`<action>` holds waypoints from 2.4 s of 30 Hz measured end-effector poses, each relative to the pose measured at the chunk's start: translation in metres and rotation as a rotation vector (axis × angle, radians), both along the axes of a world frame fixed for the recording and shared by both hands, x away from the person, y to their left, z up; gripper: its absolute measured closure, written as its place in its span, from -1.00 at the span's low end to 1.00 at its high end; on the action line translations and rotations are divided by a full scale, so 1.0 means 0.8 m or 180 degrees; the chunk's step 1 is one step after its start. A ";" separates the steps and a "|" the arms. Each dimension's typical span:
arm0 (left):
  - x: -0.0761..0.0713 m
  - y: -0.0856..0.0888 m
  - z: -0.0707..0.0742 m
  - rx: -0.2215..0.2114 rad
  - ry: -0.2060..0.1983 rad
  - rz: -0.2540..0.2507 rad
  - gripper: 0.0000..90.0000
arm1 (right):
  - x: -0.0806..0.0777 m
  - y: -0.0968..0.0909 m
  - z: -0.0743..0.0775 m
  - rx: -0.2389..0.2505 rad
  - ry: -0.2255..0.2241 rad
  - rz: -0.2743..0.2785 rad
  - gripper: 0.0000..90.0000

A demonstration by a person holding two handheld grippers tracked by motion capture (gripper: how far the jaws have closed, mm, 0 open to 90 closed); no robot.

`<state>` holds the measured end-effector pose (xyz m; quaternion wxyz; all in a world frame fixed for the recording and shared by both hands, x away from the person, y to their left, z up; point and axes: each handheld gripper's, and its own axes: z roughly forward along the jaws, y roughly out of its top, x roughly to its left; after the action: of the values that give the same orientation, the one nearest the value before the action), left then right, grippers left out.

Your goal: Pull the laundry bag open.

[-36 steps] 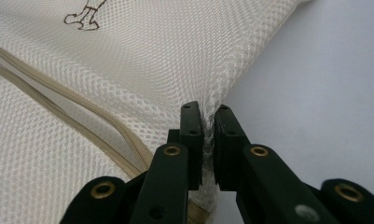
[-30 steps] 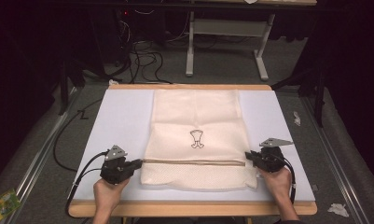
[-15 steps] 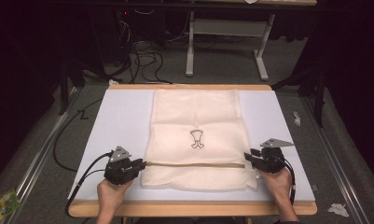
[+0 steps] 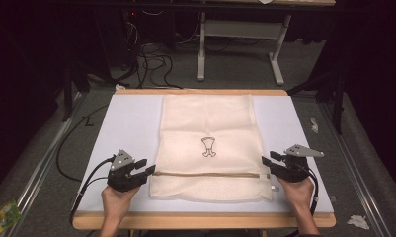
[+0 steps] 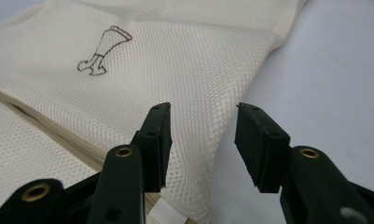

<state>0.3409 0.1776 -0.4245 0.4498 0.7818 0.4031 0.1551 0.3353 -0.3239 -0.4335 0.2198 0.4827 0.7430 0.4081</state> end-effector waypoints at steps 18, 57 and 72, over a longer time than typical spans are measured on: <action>0.012 0.019 0.018 -0.0237 -0.0191 0.0187 0.22 | -0.009 -0.038 0.021 0.0218 -0.0270 -0.0219 0.32; 0.038 0.056 0.014 -0.0359 -0.0263 0.0540 0.20 | -0.001 -0.089 0.022 0.0353 -0.0297 -0.0559 0.33; 0.049 0.059 0.003 -0.0318 -0.0199 0.0634 0.18 | 0.006 -0.097 0.013 0.0378 -0.0230 -0.0682 0.29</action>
<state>0.3799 0.2251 -0.4224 0.4829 0.7092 0.4718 0.2030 0.3398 -0.4018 -0.4228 0.2599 0.5565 0.6533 0.4427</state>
